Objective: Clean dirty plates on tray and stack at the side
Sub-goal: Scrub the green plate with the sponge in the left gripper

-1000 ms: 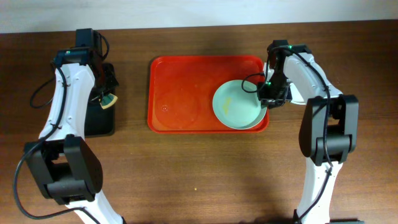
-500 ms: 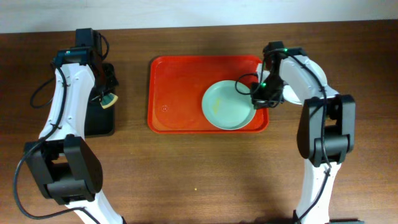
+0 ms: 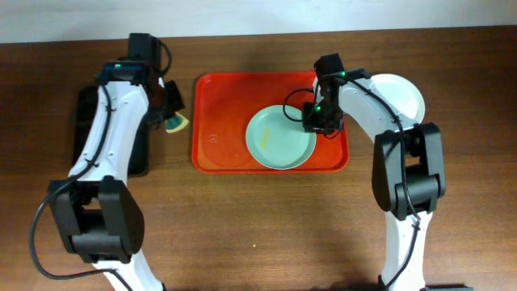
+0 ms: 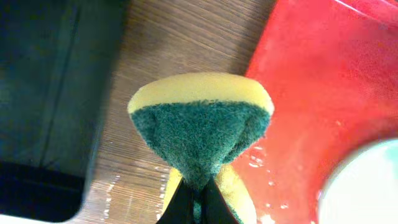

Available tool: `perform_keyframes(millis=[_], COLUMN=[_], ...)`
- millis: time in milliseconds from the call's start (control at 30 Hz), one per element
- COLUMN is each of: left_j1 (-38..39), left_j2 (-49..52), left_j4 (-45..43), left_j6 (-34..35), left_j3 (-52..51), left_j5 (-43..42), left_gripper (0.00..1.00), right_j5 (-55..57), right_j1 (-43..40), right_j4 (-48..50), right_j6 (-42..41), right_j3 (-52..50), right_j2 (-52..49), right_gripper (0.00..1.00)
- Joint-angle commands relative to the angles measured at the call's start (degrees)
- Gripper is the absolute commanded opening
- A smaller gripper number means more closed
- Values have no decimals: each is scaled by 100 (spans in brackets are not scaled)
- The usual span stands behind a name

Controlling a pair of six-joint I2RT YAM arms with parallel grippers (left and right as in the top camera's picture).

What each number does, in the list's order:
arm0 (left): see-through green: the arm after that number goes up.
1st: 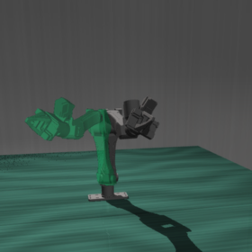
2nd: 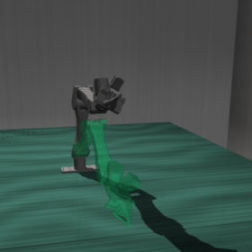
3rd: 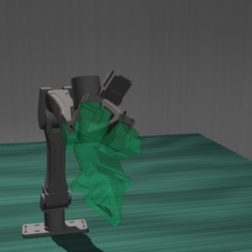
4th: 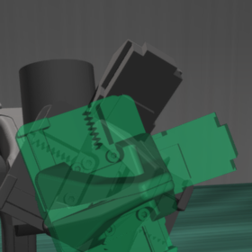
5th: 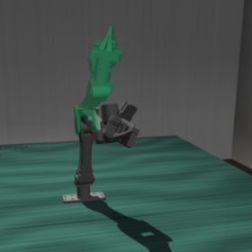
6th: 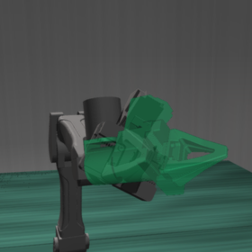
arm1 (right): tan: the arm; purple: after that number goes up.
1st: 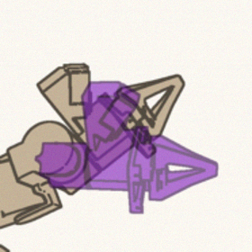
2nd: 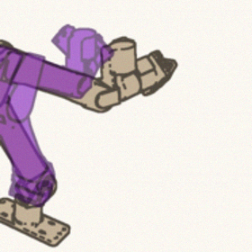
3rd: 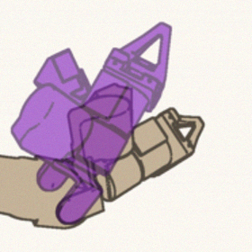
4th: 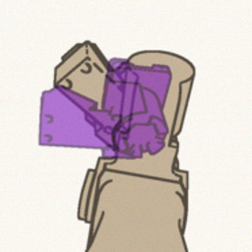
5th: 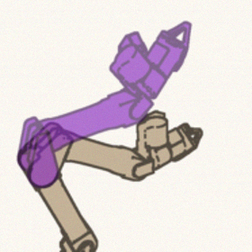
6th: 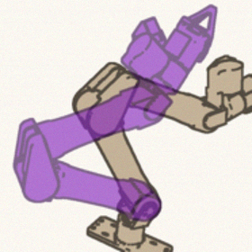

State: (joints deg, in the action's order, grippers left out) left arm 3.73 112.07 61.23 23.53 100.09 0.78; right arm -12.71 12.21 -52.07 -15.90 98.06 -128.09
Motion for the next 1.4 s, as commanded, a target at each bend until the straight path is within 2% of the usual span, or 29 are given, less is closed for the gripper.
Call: perform_keyframes(millis=[0, 33, 67, 100, 167, 200, 233, 300, 333, 367, 400, 533, 633, 767, 800, 867, 933, 967, 1033, 1067, 1100, 1167, 1267, 1367], left_j1=[413, 533, 629, 713, 927, 1047, 1161, 1270, 1340, 1394, 1419, 1429, 1467, 1676, 1705, 1711, 1711, 1711, 1711, 1711, 1714, 1716, 1781, 1821], left_j2=[-140, -140, -140, -140, -140, -140, -140, -136, -120, -101, -66, 391, 754, 1058, 1060, 1060, 1060, 1058, 1027, 970, 922, 944, 1235, 1847], left_j4=[-125, -146, -164, -195, -382, -474, -560, -758, -887, -1051, -1172, -1646, -2015, -2033, -2026, -1864, -1491, -1390, -1241, -1008, -815, -973, -1060, -1108], left_j6=[-90, -90, -90, -87, -87, -87, -87, -85, -28, -20, -17, 20, 22, 20, 17, 17, 17, -15, -133, -131, -131, -129, 262, 258], left_j3=[94, 94, 94, 87, -11, -87, -177, -354, -452, -549, -616, -737, -737, -737, -737, -737, -737, -726, -522, -219, 151, 284, 87, 87], left_j5=[-63, -63, -63, -85, -262, -256, -256, -258, -260, -278, -282, -669, -1003, -1108, -1060, -409, 1023, 1325, 1364, 1285, 745, -855, -988, -903], left_gripper=[0, 0, 0, 0, 0, 0, 0, 0, 0, 0, 0, 0, 0, 0, 0, 0, 0, 0, 0, 0, 0, 0, 0, 0], right_j5=[-146, -146, -144, -144, -146, -144, -146, -146, -142, -120, -120, -17, -15, -15, -15, -15, -15, -15, -15, -15, -13, -13, -15, -15], right_j1=[520, 715, 850, 929, 955, 935, 881, 798, 798, 809, 813, 813, 813, 813, 813, 813, 813, 813, 813, 813, 813, 813, 813, 813], right_j4=[369, 592, 767, 927, 1075, 1003, 804, 522, 518, 564, 597, 603, 597, 601, 599, 592, 575, 575, 573, 575, 579, 584, 584, 557], right_j6=[-494, -566, -584, -719, -846, -839, -837, -835, -793, -798, -798, -822, -822, -822, -822, -820, -820, -820, -820, -820, -820, -820, -820, -820], right_j3=[-37, -37, -37, -37, -35, -35, -35, -35, -35, -35, -35, -35, -35, -35, -35, -37, -37, -37, -37, -37, -37, -37, -37, -37], right_j2=[-68, -98, -98, -98, -98, -98, -98, -98, -98, -98, -98, -98, -98, -98, -98, -98, -98, -98, -98, -98, -98, -98, -98, -98], right_gripper=[25, 25, 9, 4, 8, 27, 34, 34, 29, 13, 10, 5, 4, 4, 4, 4, 4, 4, 4, 4, 4, 4, 4, 4])
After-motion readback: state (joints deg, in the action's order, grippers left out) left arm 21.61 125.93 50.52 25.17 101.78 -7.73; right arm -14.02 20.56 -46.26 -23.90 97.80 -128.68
